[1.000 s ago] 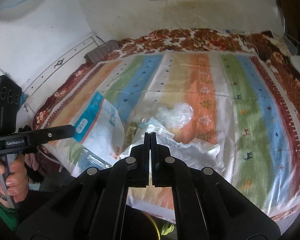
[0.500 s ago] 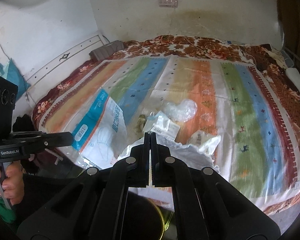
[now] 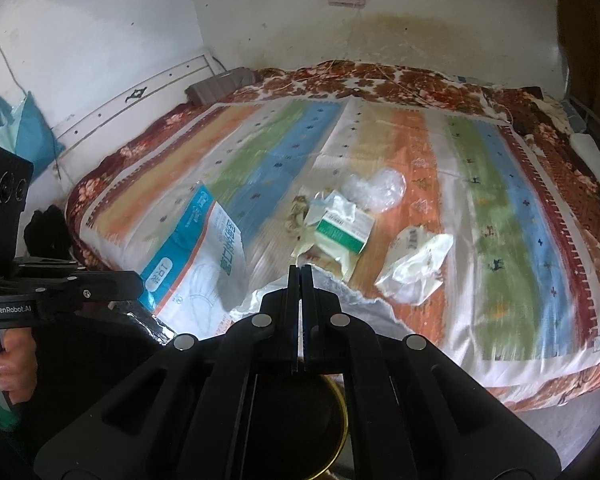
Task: Collect trash
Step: 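Carry both held bags back over the gold-rimmed bin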
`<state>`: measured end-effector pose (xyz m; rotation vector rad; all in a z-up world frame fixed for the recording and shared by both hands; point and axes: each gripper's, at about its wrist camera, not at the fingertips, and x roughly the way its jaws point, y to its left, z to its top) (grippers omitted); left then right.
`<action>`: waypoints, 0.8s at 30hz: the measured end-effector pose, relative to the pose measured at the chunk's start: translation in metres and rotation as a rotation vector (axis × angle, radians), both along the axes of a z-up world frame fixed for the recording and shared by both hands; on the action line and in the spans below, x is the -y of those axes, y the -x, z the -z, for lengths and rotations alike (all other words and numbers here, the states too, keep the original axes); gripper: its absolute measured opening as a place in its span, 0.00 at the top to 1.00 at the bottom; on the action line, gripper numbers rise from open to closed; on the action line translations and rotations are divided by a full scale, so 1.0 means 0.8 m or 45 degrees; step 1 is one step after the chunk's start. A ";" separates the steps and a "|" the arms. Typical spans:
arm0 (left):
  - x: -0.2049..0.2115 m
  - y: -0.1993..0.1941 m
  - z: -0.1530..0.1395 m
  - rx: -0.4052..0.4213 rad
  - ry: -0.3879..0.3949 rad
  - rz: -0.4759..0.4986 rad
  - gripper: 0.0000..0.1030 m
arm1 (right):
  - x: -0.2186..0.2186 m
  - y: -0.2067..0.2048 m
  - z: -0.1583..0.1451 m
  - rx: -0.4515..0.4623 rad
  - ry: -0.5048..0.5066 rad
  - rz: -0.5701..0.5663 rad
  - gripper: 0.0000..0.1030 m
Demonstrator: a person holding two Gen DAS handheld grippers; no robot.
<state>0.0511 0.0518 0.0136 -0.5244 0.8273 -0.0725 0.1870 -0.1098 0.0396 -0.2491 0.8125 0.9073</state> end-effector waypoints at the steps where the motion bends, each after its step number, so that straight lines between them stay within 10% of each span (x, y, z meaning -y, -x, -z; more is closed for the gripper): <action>1: 0.002 0.004 0.003 -0.010 0.002 0.009 1.00 | 0.001 0.003 0.001 0.000 0.002 0.001 1.00; 24: 0.083 0.053 0.077 -0.306 -0.022 0.187 1.00 | 0.023 0.084 0.088 -0.097 0.232 0.016 1.00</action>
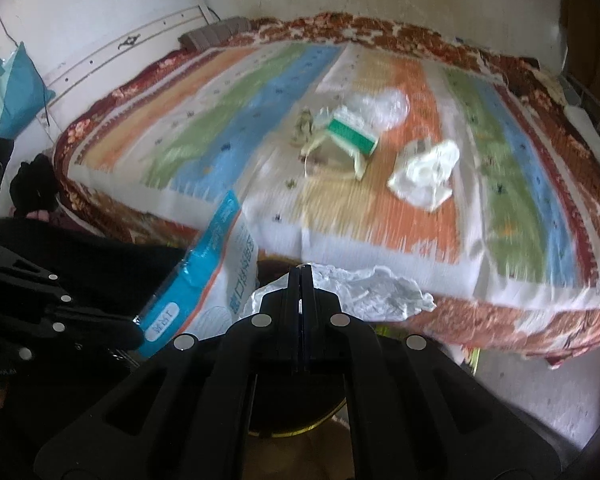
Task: Collect trash
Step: 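Carry both held bags back over the gold-rimmed bin, then open both grippers to drop the bags into the bin, then move both open grippers back to the remaining trash pile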
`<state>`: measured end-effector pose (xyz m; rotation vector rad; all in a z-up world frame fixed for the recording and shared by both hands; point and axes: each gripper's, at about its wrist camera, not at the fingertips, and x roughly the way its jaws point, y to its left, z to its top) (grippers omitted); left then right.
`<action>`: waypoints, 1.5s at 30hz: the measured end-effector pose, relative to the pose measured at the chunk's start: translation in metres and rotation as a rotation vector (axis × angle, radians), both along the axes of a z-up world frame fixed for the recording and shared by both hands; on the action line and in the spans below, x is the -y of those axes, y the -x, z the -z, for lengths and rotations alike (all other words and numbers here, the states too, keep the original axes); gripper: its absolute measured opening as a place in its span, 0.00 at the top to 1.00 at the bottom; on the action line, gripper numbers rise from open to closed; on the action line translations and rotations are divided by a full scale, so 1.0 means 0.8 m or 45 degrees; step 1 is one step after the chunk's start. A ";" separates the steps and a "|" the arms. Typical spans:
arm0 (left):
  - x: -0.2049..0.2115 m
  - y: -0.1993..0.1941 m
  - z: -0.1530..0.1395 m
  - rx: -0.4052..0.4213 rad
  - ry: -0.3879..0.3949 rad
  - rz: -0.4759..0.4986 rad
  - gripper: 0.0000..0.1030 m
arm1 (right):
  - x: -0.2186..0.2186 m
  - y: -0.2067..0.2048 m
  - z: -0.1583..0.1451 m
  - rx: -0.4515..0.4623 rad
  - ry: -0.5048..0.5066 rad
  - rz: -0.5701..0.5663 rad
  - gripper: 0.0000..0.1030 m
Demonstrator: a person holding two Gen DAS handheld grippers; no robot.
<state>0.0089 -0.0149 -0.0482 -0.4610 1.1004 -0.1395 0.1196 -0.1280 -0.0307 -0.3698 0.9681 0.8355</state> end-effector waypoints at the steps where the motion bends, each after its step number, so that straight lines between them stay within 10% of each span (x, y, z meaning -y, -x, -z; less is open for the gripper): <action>1: 0.003 0.000 0.005 -0.023 -0.006 -0.003 1.00 | 0.001 0.003 0.005 -0.008 0.012 0.000 1.00; 18: -0.002 -0.012 0.072 -0.320 0.082 -0.092 0.91 | -0.007 0.006 0.085 -0.315 0.151 0.055 0.90; 26: -0.019 -0.012 0.061 -0.258 0.116 -0.172 0.64 | -0.002 -0.001 0.080 -0.331 0.107 0.088 0.74; 45: -0.053 -0.027 0.041 -0.181 0.092 -0.306 0.47 | 0.006 -0.029 0.031 -0.182 0.008 0.110 0.56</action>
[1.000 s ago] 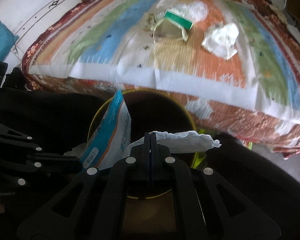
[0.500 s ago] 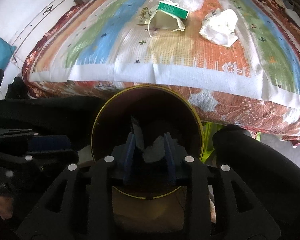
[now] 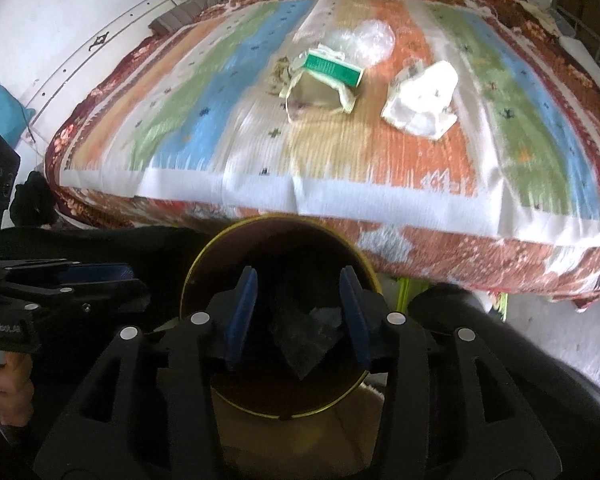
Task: Collect trash
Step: 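Move both open grippers back to the remaining trash pile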
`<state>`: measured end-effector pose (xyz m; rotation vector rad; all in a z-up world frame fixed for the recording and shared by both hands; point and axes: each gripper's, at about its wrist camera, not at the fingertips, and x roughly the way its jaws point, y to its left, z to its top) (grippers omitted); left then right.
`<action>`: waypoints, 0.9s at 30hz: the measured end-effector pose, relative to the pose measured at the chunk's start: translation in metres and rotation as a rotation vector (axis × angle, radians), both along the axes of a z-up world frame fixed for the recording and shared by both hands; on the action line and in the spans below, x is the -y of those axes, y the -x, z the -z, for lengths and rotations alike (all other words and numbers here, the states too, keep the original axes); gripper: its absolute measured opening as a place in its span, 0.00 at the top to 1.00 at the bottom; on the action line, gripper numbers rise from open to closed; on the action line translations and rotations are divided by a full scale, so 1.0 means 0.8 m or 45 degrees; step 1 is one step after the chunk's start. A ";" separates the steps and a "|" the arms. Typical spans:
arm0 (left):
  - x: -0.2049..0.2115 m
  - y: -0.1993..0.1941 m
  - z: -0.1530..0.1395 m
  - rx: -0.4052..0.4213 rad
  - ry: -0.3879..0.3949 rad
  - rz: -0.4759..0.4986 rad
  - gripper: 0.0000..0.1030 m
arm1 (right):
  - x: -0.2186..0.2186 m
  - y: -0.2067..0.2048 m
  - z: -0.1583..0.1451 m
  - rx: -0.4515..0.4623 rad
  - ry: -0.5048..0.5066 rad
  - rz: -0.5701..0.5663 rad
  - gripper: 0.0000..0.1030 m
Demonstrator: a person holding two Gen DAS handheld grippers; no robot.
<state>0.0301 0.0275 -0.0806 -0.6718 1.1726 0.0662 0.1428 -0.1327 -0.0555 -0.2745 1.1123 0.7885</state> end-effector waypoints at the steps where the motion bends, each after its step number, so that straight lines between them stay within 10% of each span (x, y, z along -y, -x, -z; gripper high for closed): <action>1: -0.002 -0.002 -0.002 0.003 -0.002 0.001 0.46 | 0.000 -0.003 -0.005 0.020 -0.005 -0.002 0.53; 18: -0.064 -0.065 -0.045 0.085 -0.160 -0.095 0.39 | -0.024 -0.045 -0.055 0.107 -0.078 -0.066 0.34; 27: -0.102 -0.107 -0.042 0.079 -0.027 -0.160 0.36 | -0.041 -0.083 -0.074 0.132 -0.097 -0.054 0.24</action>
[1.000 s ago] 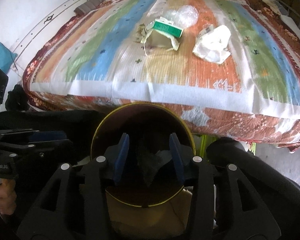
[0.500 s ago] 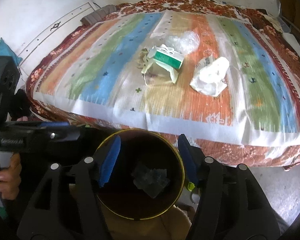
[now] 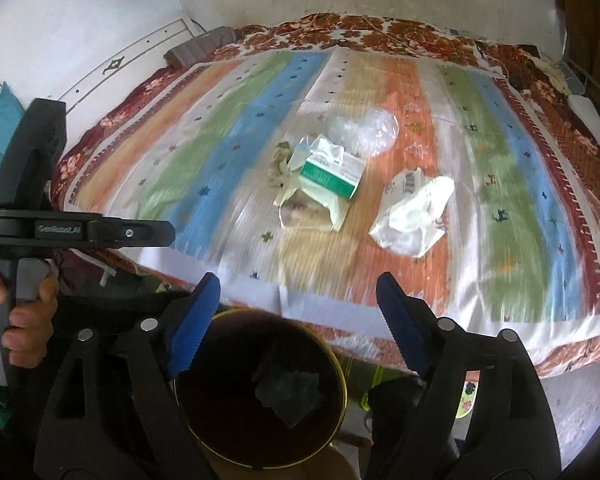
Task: Collect trash
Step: 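Move both open grippers back to the remaining trash pile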
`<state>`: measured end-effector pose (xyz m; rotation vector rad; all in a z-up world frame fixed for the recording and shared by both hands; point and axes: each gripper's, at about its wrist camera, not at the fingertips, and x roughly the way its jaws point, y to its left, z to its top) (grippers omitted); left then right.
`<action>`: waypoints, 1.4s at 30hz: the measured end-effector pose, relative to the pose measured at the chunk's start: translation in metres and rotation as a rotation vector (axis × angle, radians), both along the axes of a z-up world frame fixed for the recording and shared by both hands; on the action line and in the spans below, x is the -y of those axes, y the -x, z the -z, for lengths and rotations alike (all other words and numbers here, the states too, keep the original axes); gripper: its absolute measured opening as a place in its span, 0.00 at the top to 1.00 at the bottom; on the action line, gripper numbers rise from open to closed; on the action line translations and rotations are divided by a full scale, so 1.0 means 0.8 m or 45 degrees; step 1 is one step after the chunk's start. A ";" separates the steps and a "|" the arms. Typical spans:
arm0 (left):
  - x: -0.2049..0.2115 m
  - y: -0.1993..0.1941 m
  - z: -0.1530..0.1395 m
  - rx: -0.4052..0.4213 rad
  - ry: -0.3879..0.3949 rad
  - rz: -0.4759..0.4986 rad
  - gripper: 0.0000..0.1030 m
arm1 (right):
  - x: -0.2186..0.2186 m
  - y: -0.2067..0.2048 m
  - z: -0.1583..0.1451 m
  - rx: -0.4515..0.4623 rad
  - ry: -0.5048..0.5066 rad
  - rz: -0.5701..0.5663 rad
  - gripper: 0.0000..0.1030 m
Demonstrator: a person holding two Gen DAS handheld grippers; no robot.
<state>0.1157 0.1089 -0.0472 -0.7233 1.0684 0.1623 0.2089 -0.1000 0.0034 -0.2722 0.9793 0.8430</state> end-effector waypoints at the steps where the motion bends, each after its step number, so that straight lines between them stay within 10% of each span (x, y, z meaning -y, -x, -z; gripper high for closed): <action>1: -0.005 -0.005 -0.002 0.003 -0.008 -0.013 0.36 | -0.002 -0.004 -0.001 -0.001 -0.005 0.002 0.23; 42: -0.110 -0.181 0.068 -0.116 -0.187 -0.135 0.38 | -0.122 -0.096 0.100 0.093 0.272 -0.116 0.21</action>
